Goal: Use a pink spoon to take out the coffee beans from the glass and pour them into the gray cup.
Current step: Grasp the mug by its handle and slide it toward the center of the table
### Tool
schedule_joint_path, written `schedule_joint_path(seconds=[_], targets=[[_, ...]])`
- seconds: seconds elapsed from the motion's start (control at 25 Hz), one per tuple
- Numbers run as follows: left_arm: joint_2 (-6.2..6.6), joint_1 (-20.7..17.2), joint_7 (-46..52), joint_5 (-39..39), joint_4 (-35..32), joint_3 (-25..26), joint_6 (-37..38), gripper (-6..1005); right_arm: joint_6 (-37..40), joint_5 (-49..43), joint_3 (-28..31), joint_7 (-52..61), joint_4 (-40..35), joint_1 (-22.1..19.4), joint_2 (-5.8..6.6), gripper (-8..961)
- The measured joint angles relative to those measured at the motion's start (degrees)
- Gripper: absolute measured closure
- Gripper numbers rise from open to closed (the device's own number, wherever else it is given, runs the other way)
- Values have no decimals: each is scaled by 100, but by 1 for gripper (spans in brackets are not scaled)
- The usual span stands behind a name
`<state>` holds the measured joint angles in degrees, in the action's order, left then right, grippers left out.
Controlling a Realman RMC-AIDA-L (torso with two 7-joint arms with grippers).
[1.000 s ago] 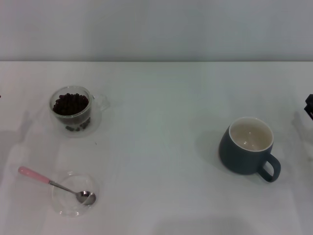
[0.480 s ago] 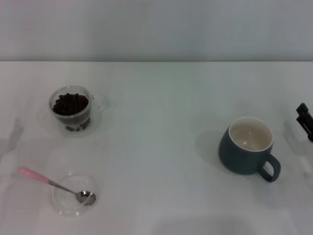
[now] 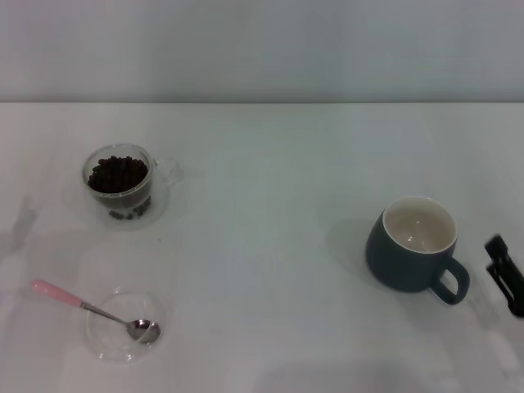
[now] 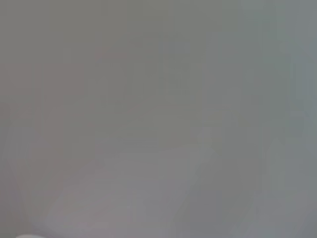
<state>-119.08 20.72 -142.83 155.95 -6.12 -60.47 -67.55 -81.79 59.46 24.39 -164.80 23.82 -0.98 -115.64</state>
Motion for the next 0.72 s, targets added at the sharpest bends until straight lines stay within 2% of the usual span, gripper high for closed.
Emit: schedule_joint_path(seconds=[0.16, 0.32, 0.52, 0.72], targets=[[7, 15, 0, -25, -3, -12, -3, 119, -181, 16, -353, -332, 252, -418, -31, 116], [9, 24, 1, -32, -4, -17, 4, 119, -196, 7, -612, -627, 474, -628, -32, 115], [2, 32, 3, -37, -4, -12, 22, 119, -169, 25, -831, -638, 507, -717, -39, 115], [-5, 68, 22, -37, -7, -20, -4, 119, 326, 98, -818, -647, 472, -635, -55, 116]])
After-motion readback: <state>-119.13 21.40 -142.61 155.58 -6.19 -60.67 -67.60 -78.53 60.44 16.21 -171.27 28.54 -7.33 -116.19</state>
